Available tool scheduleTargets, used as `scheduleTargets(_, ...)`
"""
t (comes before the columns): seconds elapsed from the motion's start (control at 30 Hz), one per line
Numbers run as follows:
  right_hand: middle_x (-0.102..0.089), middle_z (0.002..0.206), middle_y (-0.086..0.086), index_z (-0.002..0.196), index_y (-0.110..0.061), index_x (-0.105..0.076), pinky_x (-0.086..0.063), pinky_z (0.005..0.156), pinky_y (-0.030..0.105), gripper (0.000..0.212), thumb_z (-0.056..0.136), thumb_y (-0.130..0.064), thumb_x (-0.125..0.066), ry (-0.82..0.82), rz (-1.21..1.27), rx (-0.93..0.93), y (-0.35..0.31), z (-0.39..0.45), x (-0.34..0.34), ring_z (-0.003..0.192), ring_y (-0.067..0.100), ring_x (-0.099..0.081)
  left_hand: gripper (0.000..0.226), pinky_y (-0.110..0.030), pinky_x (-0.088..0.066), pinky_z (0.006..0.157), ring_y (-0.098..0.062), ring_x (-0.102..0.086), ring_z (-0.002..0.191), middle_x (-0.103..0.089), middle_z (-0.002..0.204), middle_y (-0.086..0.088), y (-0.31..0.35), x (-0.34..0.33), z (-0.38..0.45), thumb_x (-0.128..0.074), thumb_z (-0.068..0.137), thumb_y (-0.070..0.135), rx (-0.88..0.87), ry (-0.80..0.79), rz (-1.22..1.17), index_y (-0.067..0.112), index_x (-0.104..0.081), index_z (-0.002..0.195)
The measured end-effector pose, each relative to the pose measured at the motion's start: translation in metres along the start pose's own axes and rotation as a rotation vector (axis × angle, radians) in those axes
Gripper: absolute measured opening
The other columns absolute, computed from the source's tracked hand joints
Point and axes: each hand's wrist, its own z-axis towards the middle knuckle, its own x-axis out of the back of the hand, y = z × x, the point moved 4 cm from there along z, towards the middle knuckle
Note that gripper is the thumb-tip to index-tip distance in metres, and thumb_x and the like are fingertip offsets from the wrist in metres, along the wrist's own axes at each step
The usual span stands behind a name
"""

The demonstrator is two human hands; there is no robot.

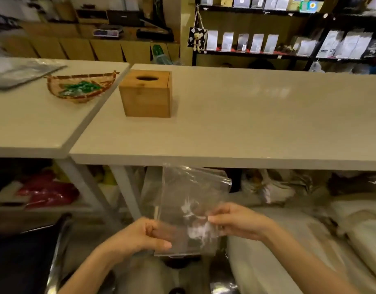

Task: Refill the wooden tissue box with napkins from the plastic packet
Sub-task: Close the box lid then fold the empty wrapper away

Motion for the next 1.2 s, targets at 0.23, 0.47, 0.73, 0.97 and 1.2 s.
scheduleTargets(0.23, -0.074, 0.081, 0.004, 0.098, -0.006, -0.064, -0.059, 0.062, 0.027, 0.016, 0.088, 0.002, -0.054, 0.13, 0.175, -0.222, 0.118, 0.092, 0.012, 0.072, 0.015, -0.07, 0.054, -0.035, -0.056, 0.086, -0.019, -0.07, 0.088, -0.075, 0.093, -0.009, -0.143, 0.03, 0.047, -0.09, 0.042, 0.035, 0.222, 0.181, -0.204, 0.011, -0.075, 0.088)
scheduleTargets(0.47, -0.069, 0.081, 0.007, 0.095, -0.009, -0.059, -0.057, 0.064, 0.035, 0.015, 0.091, 0.001, -0.049, 0.476, 0.34, -0.294, 0.254, 0.189, 0.039, 0.073, 0.022, -0.067, 0.023, -0.014, -0.052, 0.044, -0.002, -0.066, 0.048, -0.062, 0.073, -0.009, -0.259, 0.061, 0.119, -0.054, 0.08, -0.016, 0.216, 0.589, -0.203, 0.0, -0.065, 0.091)
scheduleTargets(0.73, -0.057, 0.086, 0.018, 0.102, -0.001, -0.053, -0.05, 0.052, 0.023, 0.027, 0.079, 0.012, -0.053, 0.841, 0.189, -0.355, 0.396, 0.29, 0.084, 0.069, 0.022, -0.054, 0.017, -0.002, -0.045, 0.057, -0.005, -0.06, 0.062, -0.06, 0.069, 0.005, -0.382, 0.087, 0.232, -0.05, 0.085, -0.011, 0.11, 0.601, 0.151, -0.007, -0.063, 0.096)
scheduleTargets(0.97, -0.056, 0.113, 0.012, 0.127, 0.001, -0.042, -0.042, 0.091, 0.027, 0.031, 0.095, -0.003, -0.039, 0.706, -0.29, -0.251, 0.473, 0.356, 0.113, 0.096, 0.019, -0.054, 0.059, -0.044, -0.033, 0.109, -0.028, -0.033, 0.136, -0.037, 0.147, -0.009, -0.49, 0.091, 0.301, -0.052, 0.089, 0.032, 0.327, 0.316, 0.622, 0.013, -0.031, 0.141)
scheduleTargets(1.2, -0.042, 0.14, 0.014, 0.141, -0.01, -0.029, -0.037, 0.107, 0.043, 0.06, 0.085, -0.014, -0.052, 0.597, -0.452, -0.225, 0.511, 0.383, 0.117, 0.128, 0.033, -0.042, 0.059, -0.049, -0.006, 0.117, -0.024, 0.005, 0.145, -0.007, 0.158, -0.004, -0.506, 0.091, 0.312, -0.035, 0.093, 0.041, 0.423, 0.238, 0.945, 0.024, -0.015, 0.146)
